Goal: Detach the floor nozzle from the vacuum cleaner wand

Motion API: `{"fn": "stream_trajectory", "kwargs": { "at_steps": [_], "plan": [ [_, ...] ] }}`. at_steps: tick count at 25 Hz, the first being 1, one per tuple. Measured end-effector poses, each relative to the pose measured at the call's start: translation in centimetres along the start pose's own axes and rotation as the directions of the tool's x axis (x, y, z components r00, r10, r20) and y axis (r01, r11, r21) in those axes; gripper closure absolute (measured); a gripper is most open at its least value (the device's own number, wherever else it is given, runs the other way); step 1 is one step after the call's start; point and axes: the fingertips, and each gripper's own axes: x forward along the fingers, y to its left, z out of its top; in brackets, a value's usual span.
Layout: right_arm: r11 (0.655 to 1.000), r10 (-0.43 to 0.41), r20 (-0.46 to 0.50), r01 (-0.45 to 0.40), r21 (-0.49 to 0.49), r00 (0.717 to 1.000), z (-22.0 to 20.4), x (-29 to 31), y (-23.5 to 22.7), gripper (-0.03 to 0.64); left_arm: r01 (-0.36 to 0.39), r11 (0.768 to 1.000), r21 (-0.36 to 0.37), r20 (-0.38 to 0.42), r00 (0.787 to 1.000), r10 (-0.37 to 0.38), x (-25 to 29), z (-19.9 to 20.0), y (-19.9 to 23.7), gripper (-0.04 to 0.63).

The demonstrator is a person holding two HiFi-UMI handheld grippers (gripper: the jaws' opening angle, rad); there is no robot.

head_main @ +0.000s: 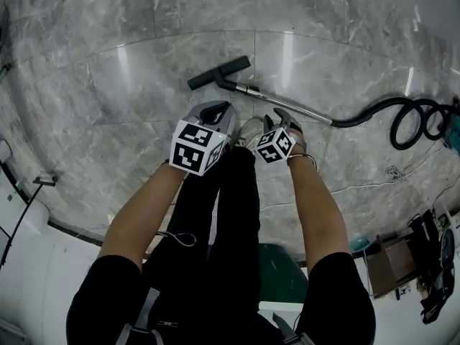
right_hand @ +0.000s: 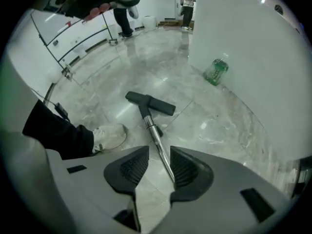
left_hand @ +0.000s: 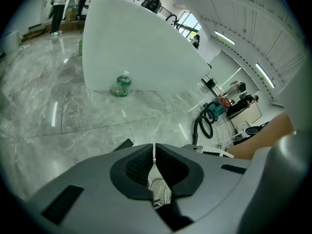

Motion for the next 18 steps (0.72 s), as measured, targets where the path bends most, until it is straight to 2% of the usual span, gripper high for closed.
{"fn": "stream_trajectory", "kwargs": {
  "at_steps": [3,6,9,12,15,18],
  "plan": [
    [0.998,-0.020,-0.013,0.019,-0.067,1.000,-0.8,5.4,0.2,0.434,-0.018,0.999,-0.028,-0.014,1.000,0.018,2.1,-2.9,3.0,0.592],
    [0.989,-0.021,-0.065,0.012,-0.145,0.998,-2.5,10.3,0.5,0.397,-0.038,0.996,-0.082,-0.049,0.998,0.034,2.9,-6.9,5.1,0.592],
    [0.985,-0.037,-0.107,0.019,-0.169,0.994,-3.6,14.3,0.0,0.393,-0.035,0.989,-0.145,-0.086,0.996,0.022,3.2,-10.5,6.0,0.592],
    [0.979,-0.070,-0.114,0.047,-0.196,0.991,-3.9,17.0,-0.4,0.393,-0.038,0.986,-0.161,-0.117,0.993,0.019,3.1,-13.5,6.2,0.592],
    [0.962,-0.109,-0.087,0.083,-0.259,0.990,-3.6,18.6,-0.3,0.394,-0.027,0.982,-0.186,-0.130,0.992,0.002,3.1,-15.0,6.2,0.592],
    [0.961,-0.099,-0.091,0.072,-0.265,0.991,-3.4,19.1,-0.2,0.404,0.025,0.961,-0.275,-0.110,0.992,-0.057,3.2,-15.0,5.4,0.592]
  ]
}}
